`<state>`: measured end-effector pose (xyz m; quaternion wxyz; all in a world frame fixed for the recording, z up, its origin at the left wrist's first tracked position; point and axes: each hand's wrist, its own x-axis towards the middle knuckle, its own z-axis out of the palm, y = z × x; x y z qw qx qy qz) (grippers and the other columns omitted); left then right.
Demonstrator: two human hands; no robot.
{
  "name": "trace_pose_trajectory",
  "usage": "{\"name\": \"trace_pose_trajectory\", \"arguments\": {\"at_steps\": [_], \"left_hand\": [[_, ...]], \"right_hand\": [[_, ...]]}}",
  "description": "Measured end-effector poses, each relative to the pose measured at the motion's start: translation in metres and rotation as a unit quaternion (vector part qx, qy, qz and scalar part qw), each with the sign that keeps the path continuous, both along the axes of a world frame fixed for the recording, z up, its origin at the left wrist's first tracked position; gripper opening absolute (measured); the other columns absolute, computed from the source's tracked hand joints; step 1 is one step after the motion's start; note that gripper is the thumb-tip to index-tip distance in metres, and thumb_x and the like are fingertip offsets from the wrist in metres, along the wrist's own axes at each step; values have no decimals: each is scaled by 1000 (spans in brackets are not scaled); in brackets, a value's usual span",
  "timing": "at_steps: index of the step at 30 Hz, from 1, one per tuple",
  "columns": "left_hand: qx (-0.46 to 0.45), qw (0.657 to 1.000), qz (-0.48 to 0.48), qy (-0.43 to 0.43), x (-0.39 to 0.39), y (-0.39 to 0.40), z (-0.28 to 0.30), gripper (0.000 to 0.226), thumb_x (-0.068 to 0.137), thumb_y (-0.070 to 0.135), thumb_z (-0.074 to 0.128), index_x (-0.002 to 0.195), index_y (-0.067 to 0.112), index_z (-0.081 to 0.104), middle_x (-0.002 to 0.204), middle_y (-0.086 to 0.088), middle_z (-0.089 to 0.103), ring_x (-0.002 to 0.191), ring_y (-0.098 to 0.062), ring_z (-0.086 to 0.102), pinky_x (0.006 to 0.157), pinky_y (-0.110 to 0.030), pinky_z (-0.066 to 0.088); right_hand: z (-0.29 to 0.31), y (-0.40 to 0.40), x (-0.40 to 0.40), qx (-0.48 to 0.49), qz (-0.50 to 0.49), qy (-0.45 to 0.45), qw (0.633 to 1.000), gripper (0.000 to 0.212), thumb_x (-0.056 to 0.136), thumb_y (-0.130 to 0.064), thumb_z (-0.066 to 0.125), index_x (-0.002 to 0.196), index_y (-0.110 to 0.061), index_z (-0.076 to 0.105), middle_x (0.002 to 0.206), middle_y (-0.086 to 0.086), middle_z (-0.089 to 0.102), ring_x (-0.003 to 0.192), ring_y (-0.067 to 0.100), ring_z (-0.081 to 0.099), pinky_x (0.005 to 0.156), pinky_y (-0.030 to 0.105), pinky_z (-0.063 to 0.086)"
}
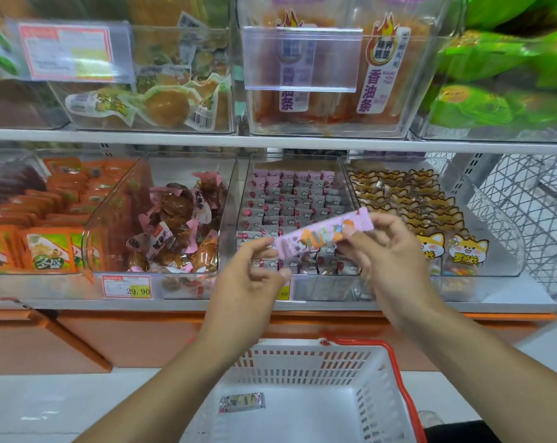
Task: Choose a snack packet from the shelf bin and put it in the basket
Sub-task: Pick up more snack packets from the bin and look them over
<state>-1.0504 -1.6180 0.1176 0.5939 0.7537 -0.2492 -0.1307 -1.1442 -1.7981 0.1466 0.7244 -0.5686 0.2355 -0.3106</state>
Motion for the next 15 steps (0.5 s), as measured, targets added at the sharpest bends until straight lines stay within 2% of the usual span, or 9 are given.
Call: {"name": "trace_pose_trajectory", "arguments": {"at_steps": [2, 3, 5, 6, 9, 12, 15], "left_hand": [[82, 991, -44, -99, 1, -6, 0, 44, 92, 32, 73, 126, 50, 53, 115, 33, 59, 104, 17, 54, 80, 3, 39], [130, 977, -68, -155, 1, -10, 0, 47, 93, 35, 72, 130, 52, 49, 124, 37, 51, 110, 22, 44, 86, 6, 29], [195, 950, -105, -221, 3, -17, -1, 52, 94, 37, 68, 141, 46, 46, 141, 33, 41, 123, 19, 31, 99, 3, 11], [209, 944, -115, -229, 4, -20, -3, 56, 95, 37, 68, 145, 43, 44, 149, 27, 39, 132, 12, 27, 106, -2, 7], [220, 943, -122, -216, 7, -28, -8, 63, 95, 37, 68, 150, 39, 40, 160, 19, 33, 149, -3, 20, 118, -22, 8], [224, 940, -139, -218, 6, -32, -10, 65, 94, 38, 68, 152, 37, 38, 161, 17, 31, 151, -5, 15, 120, -25, 4], [228, 936, -150, -222, 6, -34, -10, 65, 94, 39, 69, 151, 36, 39, 161, 15, 31, 152, -6, 13, 124, -30, 6]], "right_hand": [[7, -9, 7, -150, -62, 34, 986, 27, 88, -9, 77, 102, -22, 59, 99, 1, 76, 91, 10, 74, 76, 19, 58], [9, -14, 11, -217, -82, 53, 971, 29, 86, -11, 79, 98, -27, 58, 97, -4, 74, 86, 3, 72, 73, 15, 55], [11, -26, 24, -314, -98, 87, 940, 30, 87, -14, 78, 94, -33, 56, 93, -12, 70, 82, -5, 68, 67, 10, 51], [11, -33, 32, -350, -104, 110, 924, 29, 88, -15, 77, 95, -33, 56, 93, -14, 68, 83, -4, 68, 65, 12, 50], [11, -56, 57, -443, -121, 176, 871, 22, 92, -12, 69, 103, -28, 59, 94, -6, 70, 84, 14, 68, 67, 31, 53], [11, -76, 84, -503, -93, 218, 831, 21, 96, -10, 63, 115, -19, 62, 110, 4, 69, 97, 25, 67, 82, 41, 56], [17, -90, 111, -543, -66, 325, 771, 29, 97, -9, 58, 122, -22, 62, 126, 9, 65, 111, 31, 63, 93, 46, 55]]}}
